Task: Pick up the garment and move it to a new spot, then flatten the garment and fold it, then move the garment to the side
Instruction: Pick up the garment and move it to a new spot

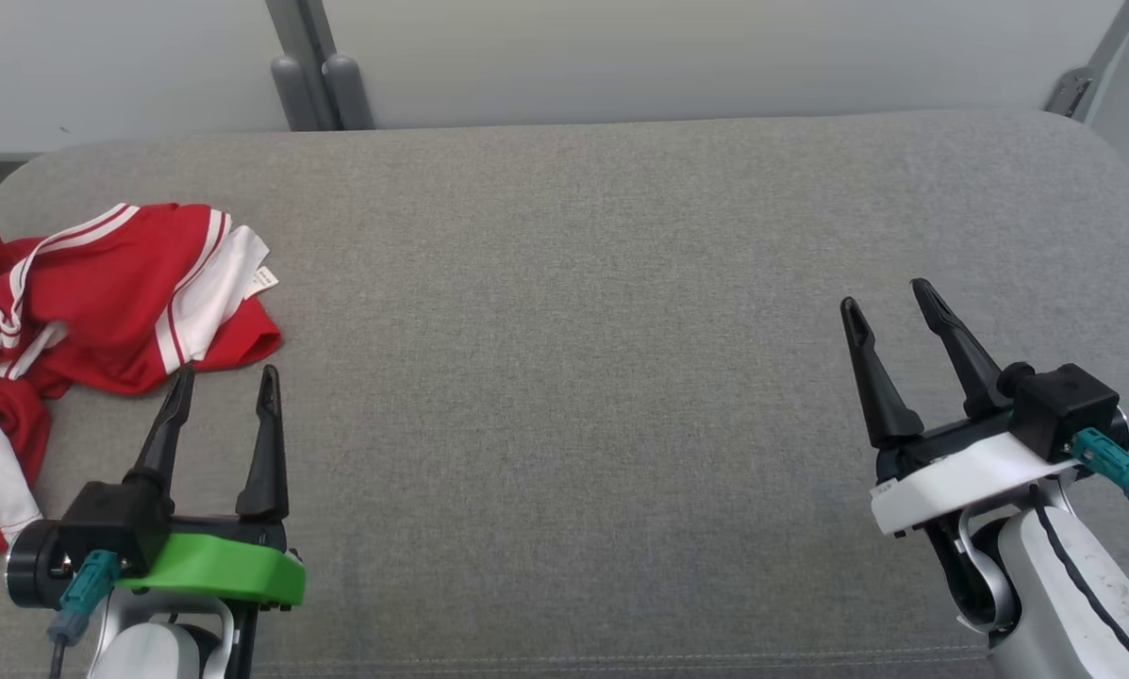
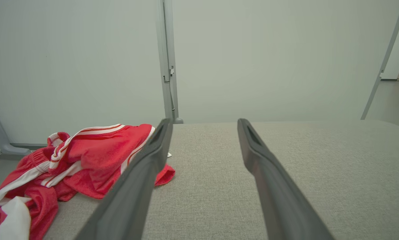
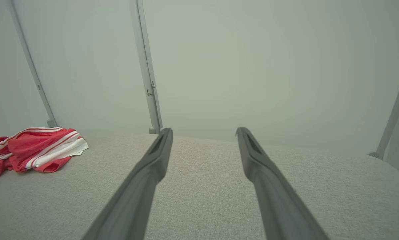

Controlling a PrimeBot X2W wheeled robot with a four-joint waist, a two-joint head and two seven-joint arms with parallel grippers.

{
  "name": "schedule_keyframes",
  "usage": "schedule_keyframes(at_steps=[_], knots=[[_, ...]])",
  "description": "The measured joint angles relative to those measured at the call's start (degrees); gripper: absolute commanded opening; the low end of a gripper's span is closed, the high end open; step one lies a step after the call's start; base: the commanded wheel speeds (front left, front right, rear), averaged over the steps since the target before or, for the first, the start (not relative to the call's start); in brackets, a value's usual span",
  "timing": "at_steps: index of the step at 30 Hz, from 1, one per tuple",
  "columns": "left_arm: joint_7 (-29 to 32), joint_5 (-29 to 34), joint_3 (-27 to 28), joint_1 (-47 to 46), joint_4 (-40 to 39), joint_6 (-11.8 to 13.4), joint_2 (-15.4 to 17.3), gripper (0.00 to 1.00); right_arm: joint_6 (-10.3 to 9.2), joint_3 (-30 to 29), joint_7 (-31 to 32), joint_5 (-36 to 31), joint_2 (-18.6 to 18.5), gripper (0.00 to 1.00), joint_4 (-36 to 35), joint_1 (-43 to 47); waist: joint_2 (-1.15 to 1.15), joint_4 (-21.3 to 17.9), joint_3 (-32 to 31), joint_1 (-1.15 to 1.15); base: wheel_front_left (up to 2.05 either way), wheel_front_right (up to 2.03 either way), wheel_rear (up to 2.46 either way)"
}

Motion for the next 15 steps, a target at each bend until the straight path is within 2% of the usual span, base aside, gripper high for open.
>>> schedule_keyframes(at_steps=[15], knots=[[0.0, -1.5, 3.9, -1.5, 0.1, 0.0, -0.7, 1.00, 1.80, 0.9, -0.2, -1.7, 0.2, 1.00, -1.4, -1.6, 0.00, 4.6, 3.2, 0.00, 0.00, 0.00, 0.00]])
